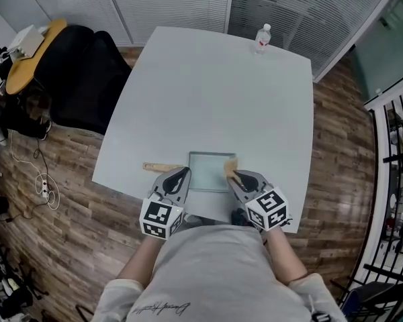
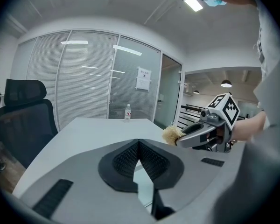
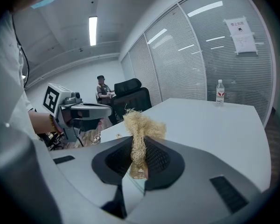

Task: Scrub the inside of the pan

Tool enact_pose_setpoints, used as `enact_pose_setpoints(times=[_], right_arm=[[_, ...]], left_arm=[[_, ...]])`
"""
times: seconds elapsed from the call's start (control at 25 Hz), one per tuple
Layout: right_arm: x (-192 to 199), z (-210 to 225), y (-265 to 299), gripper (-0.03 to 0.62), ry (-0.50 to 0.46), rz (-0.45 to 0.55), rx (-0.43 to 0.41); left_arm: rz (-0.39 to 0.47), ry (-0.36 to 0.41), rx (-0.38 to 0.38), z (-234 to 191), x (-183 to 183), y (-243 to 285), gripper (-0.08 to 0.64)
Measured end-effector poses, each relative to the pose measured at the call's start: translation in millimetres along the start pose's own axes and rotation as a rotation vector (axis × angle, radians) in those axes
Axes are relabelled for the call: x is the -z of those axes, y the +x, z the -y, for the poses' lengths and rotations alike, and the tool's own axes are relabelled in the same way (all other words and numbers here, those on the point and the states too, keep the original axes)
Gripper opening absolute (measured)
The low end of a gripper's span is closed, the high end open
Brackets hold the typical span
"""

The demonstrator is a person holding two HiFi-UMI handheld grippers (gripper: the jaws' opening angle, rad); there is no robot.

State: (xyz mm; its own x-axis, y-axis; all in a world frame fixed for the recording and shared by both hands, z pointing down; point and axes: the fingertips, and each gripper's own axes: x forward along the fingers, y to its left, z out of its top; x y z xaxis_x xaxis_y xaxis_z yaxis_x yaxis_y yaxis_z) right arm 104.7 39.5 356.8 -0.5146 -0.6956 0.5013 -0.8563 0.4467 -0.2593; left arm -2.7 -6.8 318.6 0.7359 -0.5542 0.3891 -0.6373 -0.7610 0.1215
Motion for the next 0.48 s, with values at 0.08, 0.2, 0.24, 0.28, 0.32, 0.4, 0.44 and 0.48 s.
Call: enact_pose_setpoints(times=[0.08,0.2,0.24,0.28,0.32,0.4,0.44,0.48], right_arm=[[-0.5,-0.6,-0.2,0.067,-0.003,-0.001,-0.001],[-0.6,-1.6,-0.4,0.067,-0.006,-0.005,0.000],[-0.4,-2.1,-0.4,0.067,-0.006,-0.006,0.000],[-0.2,-2.7,-0.5,0.067,-0.006,-0.007,-0.001],[-0.1,-3.5,-0.6,0.067,-0.006,-0.007,-0.002],[-0.7,-5.1,-0.8,0.067,-0.004,-0.004,-0.005],[-1.0,-5.8,-0.7,0.067,-0.004,-0.003,-0.007],[-1.2,-6.4,-0.6,0.067,-0.004,-0.002,-0.008]], left_arm=[[0.000,0.000,-0.003,-0.7,-0.8,-1.3,0.010],[0.006,-0.005,-0.007,-2.1,-2.7,-3.7,0.010],[0.006,-0.006,-0.007,-2.0,-2.8,-4.3,0.011],[0.006,-0.007,-0.006,-1.7,-2.5,-4.9,0.010],[0.005,-0.007,-0.006,-1.2,-2.0,-5.5,0.011],[0.002,-0.006,-0.007,-0.7,-1.7,-6.2,0.011],[0.002,-0.005,-0.008,-0.7,-2.3,-6.5,0.011],[0.004,-0.005,-0.008,-0.6,-3.1,-6.8,0.010]])
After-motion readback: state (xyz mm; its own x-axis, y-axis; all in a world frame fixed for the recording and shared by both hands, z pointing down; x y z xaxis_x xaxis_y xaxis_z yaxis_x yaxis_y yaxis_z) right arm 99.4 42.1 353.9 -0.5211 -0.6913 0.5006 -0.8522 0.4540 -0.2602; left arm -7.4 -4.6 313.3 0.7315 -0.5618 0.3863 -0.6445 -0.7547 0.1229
